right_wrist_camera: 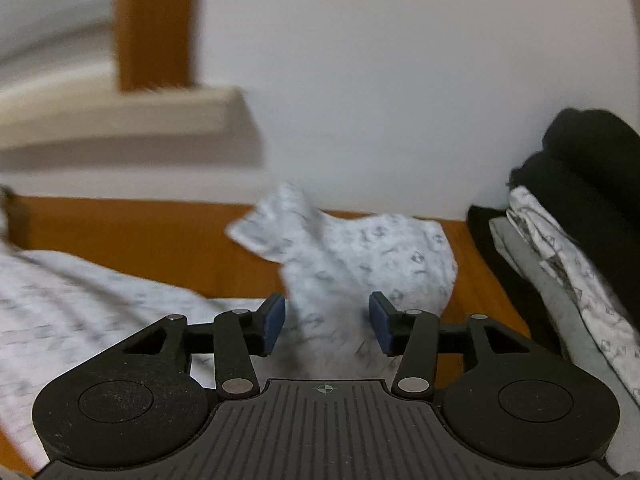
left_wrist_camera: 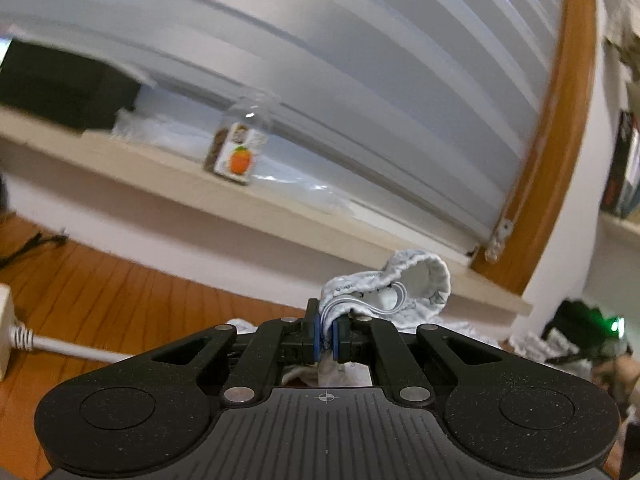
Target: Fold clothes
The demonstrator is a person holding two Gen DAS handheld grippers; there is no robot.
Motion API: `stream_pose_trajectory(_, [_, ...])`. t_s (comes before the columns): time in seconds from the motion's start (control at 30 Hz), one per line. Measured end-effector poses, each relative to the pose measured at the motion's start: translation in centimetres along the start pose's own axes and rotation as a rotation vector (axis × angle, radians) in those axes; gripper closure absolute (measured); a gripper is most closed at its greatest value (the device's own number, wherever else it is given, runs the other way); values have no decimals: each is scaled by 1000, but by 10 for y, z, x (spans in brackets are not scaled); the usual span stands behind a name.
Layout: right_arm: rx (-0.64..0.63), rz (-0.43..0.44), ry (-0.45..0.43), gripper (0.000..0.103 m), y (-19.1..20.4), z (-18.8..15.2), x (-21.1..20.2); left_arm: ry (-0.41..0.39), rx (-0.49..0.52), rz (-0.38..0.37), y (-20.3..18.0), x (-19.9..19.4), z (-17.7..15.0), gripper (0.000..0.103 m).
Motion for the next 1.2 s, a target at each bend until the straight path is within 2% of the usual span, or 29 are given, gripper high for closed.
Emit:
stream_pose_trajectory(0.03, [11, 9, 1, 62, -1, 1, 4, 2, -11, 0, 1, 0, 0, 98])
stream_pose_trajectory(0.07, [24, 25, -1, 87, -3, 2, 6, 5, -22, 0, 3, 0, 0, 98])
stream_pose_trajectory(0.1, [19, 21, -23, 93, -4, 7, 3, 6, -20, 0, 3, 1, 0, 98])
stream_pose_trajectory(0.13, [8, 9, -53, 94, -6, 13, -1, 6, -14, 2, 2, 1, 0, 98])
stream_pose_trajectory(0.2, [11, -39, -177, 95, -15, 33, -24, -1, 2, 13, 1, 0, 0, 98])
stream_pose_trajectory(0.3, [127, -122, -424, 96, -51, 66, -83, -23, 26, 36, 0, -2, 3, 98])
stream_pose_trajectory(0.37, [204, -193, -559, 96, -81, 76, -125, -29, 27, 38, 1, -3, 3, 98])
stream_pose_trajectory(0.47, [289, -236, -503, 95, -117, 58, -140, -25, 24, 34, 1, -2, 3, 98])
stream_pose_trajectory(0.6, [244, -208, -233, 93, -134, 0, -114, -19, 28, 24, 0, -1, 3, 98])
stream_pose_trajectory(0.7, [198, -222, -214, 86, -133, -19, -114, -16, 31, 24, -1, -1, 3, 98])
stream_pose_trajectory(0.77, [173, -190, -215, 80, -122, -19, -110, -16, 25, 23, 0, -1, 3, 98])
stream_pose_trajectory(0.87, [124, -37, -207, 67, -72, -11, -100, -13, 16, 18, 1, -1, 3, 98])
stream_pose_trajectory(0.9, [105, 13, -198, 66, -50, -8, -94, -13, 13, 16, 1, -1, 3, 98])
stream_pose_trajectory(0.97, [66, 111, -176, 65, -3, -3, -81, -13, 9, 12, 1, -1, 3, 98])
stream_pose_trajectory(1.07, [7, 206, -147, 63, 62, 3, -60, -15, 2, 6, 0, -2, 3, 98])
stream_pose_trajectory(1.2, [-47, 362, -99, 63, 135, -3, -48, -16, -5, 0, 1, -3, 3, 98])
Point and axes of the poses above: each gripper's, at about its wrist camera, not at the fingertips, and x roughly the way its jaws point, y to its left, z to its top, the point moved 10 cm from there along x, roughly the way its jaws point, and after that the axes turned 4 degrees about -z, right-handed, at the moved point
